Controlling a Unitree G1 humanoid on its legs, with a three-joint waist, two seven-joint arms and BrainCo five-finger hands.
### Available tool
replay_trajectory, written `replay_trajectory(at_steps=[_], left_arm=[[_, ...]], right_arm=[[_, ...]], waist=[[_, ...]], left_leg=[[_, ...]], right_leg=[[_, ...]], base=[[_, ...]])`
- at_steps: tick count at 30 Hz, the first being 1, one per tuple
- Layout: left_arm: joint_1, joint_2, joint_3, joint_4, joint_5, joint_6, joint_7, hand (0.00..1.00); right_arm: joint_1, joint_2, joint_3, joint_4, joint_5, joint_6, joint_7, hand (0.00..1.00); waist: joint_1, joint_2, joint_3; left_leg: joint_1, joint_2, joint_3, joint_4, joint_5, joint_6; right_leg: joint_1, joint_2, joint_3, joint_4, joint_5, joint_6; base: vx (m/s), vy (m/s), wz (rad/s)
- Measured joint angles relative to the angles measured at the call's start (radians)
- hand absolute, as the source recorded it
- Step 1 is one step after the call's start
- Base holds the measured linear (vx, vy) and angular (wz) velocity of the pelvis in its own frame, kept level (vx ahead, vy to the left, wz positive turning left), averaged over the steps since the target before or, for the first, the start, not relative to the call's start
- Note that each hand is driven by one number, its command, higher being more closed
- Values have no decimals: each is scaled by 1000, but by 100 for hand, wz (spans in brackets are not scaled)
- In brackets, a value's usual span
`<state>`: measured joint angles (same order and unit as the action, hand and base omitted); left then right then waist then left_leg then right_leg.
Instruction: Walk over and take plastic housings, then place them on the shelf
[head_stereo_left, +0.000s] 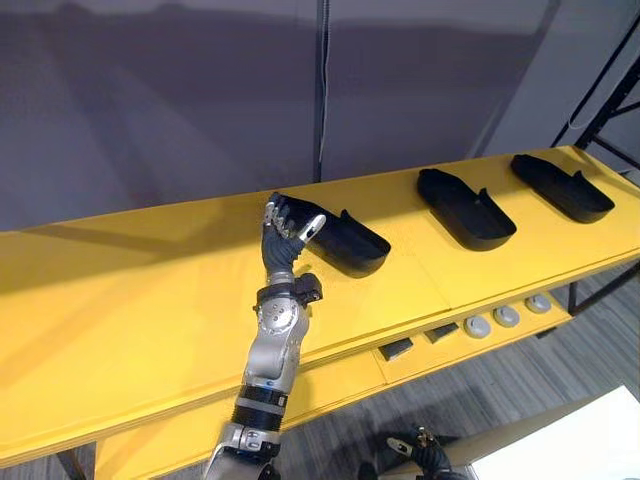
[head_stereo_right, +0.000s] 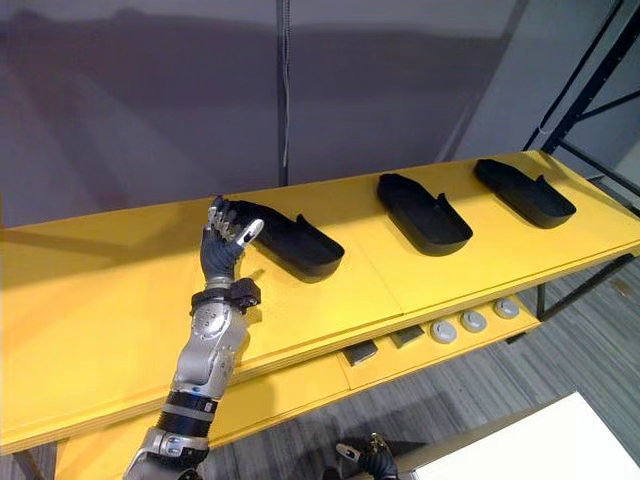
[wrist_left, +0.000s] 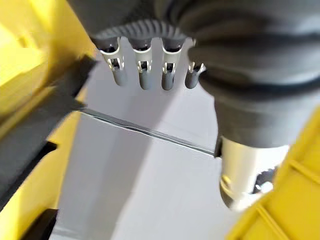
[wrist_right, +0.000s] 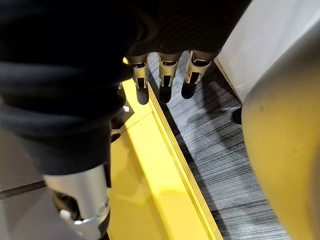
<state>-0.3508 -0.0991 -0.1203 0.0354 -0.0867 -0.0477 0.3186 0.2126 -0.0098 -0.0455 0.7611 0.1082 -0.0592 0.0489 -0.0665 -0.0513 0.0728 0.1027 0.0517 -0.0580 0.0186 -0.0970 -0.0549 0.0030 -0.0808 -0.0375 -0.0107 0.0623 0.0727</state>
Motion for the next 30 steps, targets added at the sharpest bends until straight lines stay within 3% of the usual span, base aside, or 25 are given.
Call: replay_trajectory(at_steps=[7,16,24,30], left_arm=[[34,18,-97,-61,89,-9,-89,100],[33,35,-274,-11,188,-29,-196,100],[18,82,-381,211,254,-26,-215,100],[-55,96,-388,323,278,-23,-208,100]], right_arm=[[13,0,-4,-4,0,-2,10,0],[15,-3,-4,3,0,-2,18,0],[-23,-9,-2,45,0,-2,22,0],[-48,-15,7,56,0,-2,22,0]], waist=[[2,6,-21],[7,8,-34],[-29,12,-42],[-52,13,-36]], left_leg=[[-5,-1,-3,4,0,0],[-9,-2,1,4,1,1],[-10,-1,10,-5,2,1],[-7,-1,29,-17,3,1]], right_leg=[[-1,-1,-3,0,0,0],[-5,2,-2,-2,0,0],[1,8,1,-42,19,-7],[1,11,12,-68,34,-7]], base=[[-1,2,1],[0,0,0],[6,3,-2],[35,13,-9]])
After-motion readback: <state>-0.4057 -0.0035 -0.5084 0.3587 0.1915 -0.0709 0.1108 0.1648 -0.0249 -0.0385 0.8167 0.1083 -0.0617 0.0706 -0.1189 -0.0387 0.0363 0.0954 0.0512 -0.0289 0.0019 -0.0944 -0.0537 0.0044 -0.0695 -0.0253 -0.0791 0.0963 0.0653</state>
